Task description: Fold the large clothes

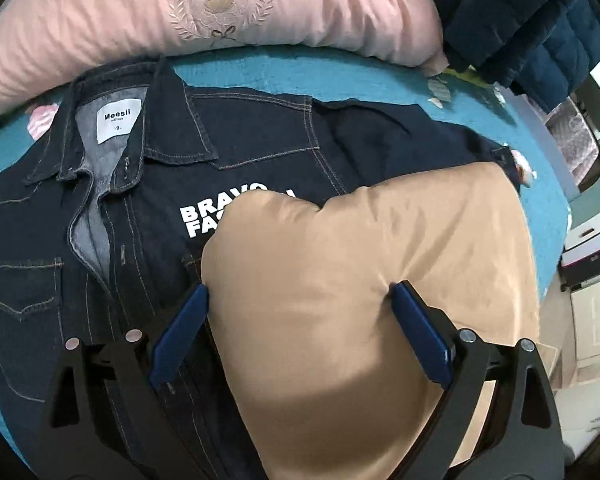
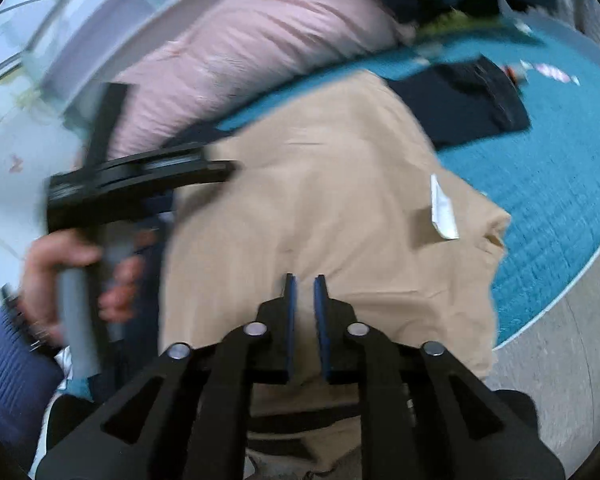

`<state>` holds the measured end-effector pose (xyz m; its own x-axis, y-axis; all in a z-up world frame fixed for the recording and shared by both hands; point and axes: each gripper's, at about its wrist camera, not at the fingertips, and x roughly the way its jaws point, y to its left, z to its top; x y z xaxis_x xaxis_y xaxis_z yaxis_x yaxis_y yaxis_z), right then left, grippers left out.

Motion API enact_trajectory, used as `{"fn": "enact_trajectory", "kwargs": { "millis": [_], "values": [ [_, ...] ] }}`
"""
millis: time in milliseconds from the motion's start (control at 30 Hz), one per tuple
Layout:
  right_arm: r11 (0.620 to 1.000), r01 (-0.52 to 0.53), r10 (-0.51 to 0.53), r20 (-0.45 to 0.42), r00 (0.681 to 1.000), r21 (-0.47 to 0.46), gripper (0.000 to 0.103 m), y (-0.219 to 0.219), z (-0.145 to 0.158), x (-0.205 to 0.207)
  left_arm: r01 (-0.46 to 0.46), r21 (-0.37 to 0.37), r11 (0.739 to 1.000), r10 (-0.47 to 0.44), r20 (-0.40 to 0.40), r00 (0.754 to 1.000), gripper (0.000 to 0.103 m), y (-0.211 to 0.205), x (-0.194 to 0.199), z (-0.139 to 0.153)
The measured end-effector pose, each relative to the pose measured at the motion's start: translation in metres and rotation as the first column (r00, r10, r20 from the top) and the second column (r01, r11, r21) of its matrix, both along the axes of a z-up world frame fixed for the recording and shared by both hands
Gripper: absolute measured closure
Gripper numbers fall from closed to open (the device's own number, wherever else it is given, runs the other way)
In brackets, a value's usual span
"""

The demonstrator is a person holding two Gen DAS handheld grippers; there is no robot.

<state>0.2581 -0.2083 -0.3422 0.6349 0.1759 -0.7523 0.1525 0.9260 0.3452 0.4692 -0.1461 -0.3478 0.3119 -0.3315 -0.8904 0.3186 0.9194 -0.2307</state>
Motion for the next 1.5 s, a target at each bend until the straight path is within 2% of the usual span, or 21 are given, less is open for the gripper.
{"fn": "enact_trajectory", "kwargs": {
  "millis": [67,133,233,367,400,467,533,567,667,733,800,967,1033,1100,1200,1233,1267,1300,1367,1433,1500],
  "values": [
    [0.999,0.006,-0.009,-0.069,0.998,-0.039,0.079,0.003,-0.022,0.008,0.016,0.014,1.000,-0.016,0.002,1.000,0.010,-0.006,0.001,-0.001],
    [1.000,0.013,-0.013,-0.092,0.996,0.005,0.079,-0.003,-0.033,0.010,0.034,0.013,0.999,-0.034,-0.001,0.999,0.010,-0.006,0.001,0.003],
    [0.992,0.052,-0.042,-0.088,0.995,0.117,0.077,-0.018,-0.022,0.009,0.031,-0.030,0.999,-0.030,0.039,0.999,0.010,0.010,-0.006,0.021],
    [0.965,0.140,-0.133,-0.043,0.990,0.221,0.061,-0.038,-0.004,-0.020,0.000,-0.060,0.998,0.006,0.109,0.994,0.010,0.043,-0.036,0.052],
    [0.957,0.157,-0.152,-0.037,0.988,0.246,0.060,-0.041,-0.002,-0.027,-0.017,-0.098,0.995,0.029,0.119,0.992,0.010,0.057,-0.051,0.057],
    [0.927,0.197,-0.197,-0.032,0.980,0.320,0.059,-0.046,-0.002,-0.044,-0.020,-0.151,0.988,0.036,0.098,0.995,0.010,0.075,-0.075,0.055],
    [0.896,0.242,-0.249,-0.029,0.968,0.373,0.049,-0.045,-0.004,-0.063,-0.004,-0.176,0.984,0.020,0.088,0.996,0.010,0.086,-0.100,0.047],
    [0.888,0.252,-0.264,-0.023,0.964,0.385,0.045,-0.039,0.006,-0.065,0.000,-0.180,0.984,0.012,0.070,0.997,0.010,0.091,-0.113,0.040],
    [0.864,0.297,-0.314,-0.026,0.949,0.408,0.037,-0.036,0.005,-0.081,-0.011,-0.210,0.978,0.012,0.003,1.000,0.010,0.101,-0.142,0.017],
    [0.823,0.335,-0.344,-0.067,0.936,0.458,0.034,-0.039,-0.005,-0.093,-0.062,-0.229,0.971,0.045,-0.077,0.996,0.010,0.103,-0.161,-0.004],
    [0.789,0.376,-0.379,-0.096,0.920,0.485,0.033,-0.040,-0.014,-0.090,-0.076,-0.231,0.970,0.054,-0.099,0.994,0.010,0.099,-0.180,-0.016],
    [0.692,0.417,-0.432,-0.125,0.893,0.590,0.032,-0.047,-0.028,-0.104,0.039,-0.185,0.982,-0.041,-0.007,0.999,0.010,0.080,-0.217,-0.020],
    [0.643,0.430,-0.449,-0.142,0.882,0.634,0.032,-0.050,-0.034,-0.107,0.072,-0.103,0.992,-0.065,0.067,0.996,0.010,0.067,-0.221,-0.022],
    [0.594,0.444,-0.461,-0.168,0.871,0.671,0.032,-0.055,-0.040,-0.108,0.071,-0.057,0.996,-0.063,0.138,0.988,0.010,0.059,-0.221,-0.021],
    [0.520,0.456,-0.464,-0.209,0.861,0.723,0.032,-0.062,-0.049,-0.106,0.096,-0.053,0.994,-0.089,0.130,0.988,0.012,0.046,-0.207,-0.027],
    [0.498,0.455,-0.460,-0.219,0.860,0.738,0.031,-0.064,-0.053,-0.107,0.111,-0.054,0.992,-0.104,0.125,0.987,0.026,0.040,-0.203,-0.029],
    [0.481,0.459,-0.458,-0.231,0.858,0.747,0.031,-0.065,-0.056,-0.108,0.140,-0.059,0.988,-0.133,0.110,0.985,0.044,0.034,-0.199,-0.031],
    [0.455,0.464,-0.456,-0.249,0.854,0.760,0.029,-0.067,-0.061,-0.108,0.155,-0.063,0.986,-0.148,0.096,0.984,0.048,0.031,-0.194,-0.033],
    [0.399,0.468,-0.457,-0.271,0.847,0.789,0.026,-0.070,-0.068,-0.109,0.164,-0.057,0.985,-0.157,0.110,0.981,0.070,0.024,-0.188,-0.029],
    [0.351,0.475,-0.459,-0.294,0.839,0.807,0.026,-0.075,-0.073,-0.108,0.162,-0.076,0.984,-0.153,0.112,0.982,0.078,0.022,-0.183,-0.018],
    [0.323,0.472,-0.461,-0.299,0.835,0.820,0.024,-0.078,-0.074,-0.106,0.152,-0.116,0.982,-0.138,0.114,0.984,0.082,0.022,-0.179,-0.006]
  ]
}}
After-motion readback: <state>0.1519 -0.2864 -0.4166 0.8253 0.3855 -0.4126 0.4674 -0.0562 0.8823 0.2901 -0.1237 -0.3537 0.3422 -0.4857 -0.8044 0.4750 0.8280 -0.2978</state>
